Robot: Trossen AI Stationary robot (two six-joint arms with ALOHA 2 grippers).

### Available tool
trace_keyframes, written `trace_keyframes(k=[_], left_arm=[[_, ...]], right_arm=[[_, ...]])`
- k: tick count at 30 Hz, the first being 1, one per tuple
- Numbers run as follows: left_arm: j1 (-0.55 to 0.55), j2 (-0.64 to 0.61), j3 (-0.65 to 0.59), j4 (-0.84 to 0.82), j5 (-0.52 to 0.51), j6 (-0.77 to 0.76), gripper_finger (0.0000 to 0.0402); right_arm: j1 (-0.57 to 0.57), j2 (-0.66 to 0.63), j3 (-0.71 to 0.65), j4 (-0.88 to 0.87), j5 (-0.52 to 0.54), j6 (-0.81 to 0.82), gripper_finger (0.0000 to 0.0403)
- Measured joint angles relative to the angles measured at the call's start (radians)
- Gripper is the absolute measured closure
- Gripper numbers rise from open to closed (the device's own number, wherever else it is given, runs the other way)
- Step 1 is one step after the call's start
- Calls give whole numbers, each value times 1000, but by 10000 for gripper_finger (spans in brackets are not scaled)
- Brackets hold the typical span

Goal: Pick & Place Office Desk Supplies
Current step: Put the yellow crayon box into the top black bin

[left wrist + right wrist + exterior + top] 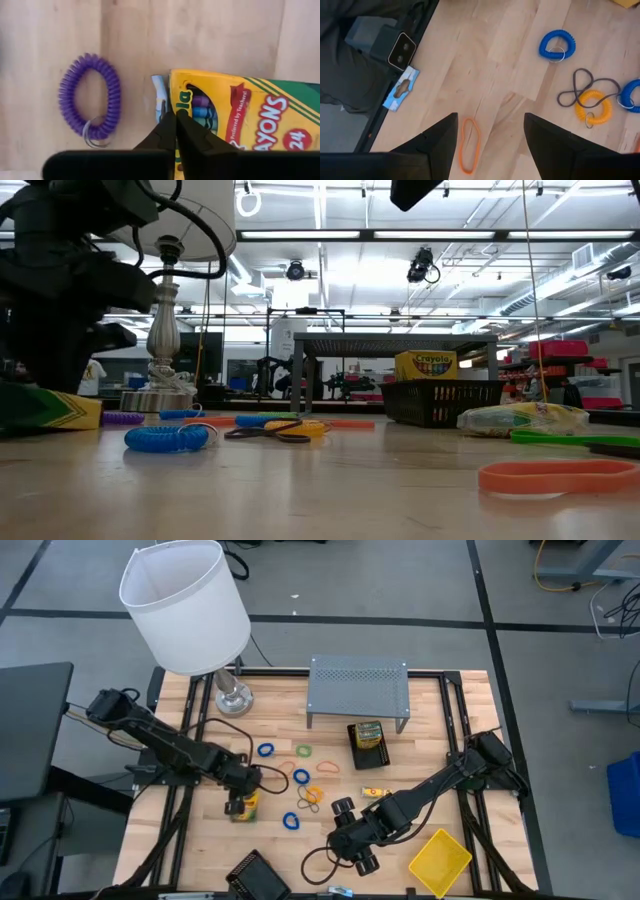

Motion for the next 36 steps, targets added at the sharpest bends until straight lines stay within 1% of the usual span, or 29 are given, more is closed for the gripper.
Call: trace_keyframes(k=[3, 7, 9, 13, 15, 16, 18, 21, 25, 30, 32, 36], left_arm=[[0, 0, 33, -38, -65, 0, 397], [0, -3, 120, -102, -197, 0, 398], [-7, -3, 164, -127, -264, 2, 399], [-39, -3, 252, -115, -404, 23, 400], [-65, -3, 284, -102, -478, 33, 400], [-78, -3, 296, -90, -514, 41, 400], [-103, -4, 314, -60, -558, 55, 400], [-120, -5, 321, -38, -561, 72, 400], [-138, -5, 320, -51, -561, 64, 401], [-157, -5, 320, -50, -563, 60, 401], [-160, -5, 320, -48, -567, 60, 401], [-172, -5, 320, -36, -589, 64, 401]], right_arm=[[0, 0, 0, 2, 14, 0, 170], [0, 0, 0, 3, 38, 1, 170], [0, 0, 0, 7, 69, 1, 170], [0, 0, 0, 15, 138, 7, 170], [-6, 0, -3, 56, 169, 30, 170], [-10, 0, -16, 104, 179, 47, 170], [-20, 0, -49, 189, 187, 72, 170], [-41, 0, -121, 342, 237, 103, 169], [-76, 2, -233, 526, 306, 137, 162], [-128, 2, -329, 782, 317, 175, 145], [-152, 2, -342, 833, 318, 183, 141], [-196, 2, -342, 865, 321, 174, 140]])
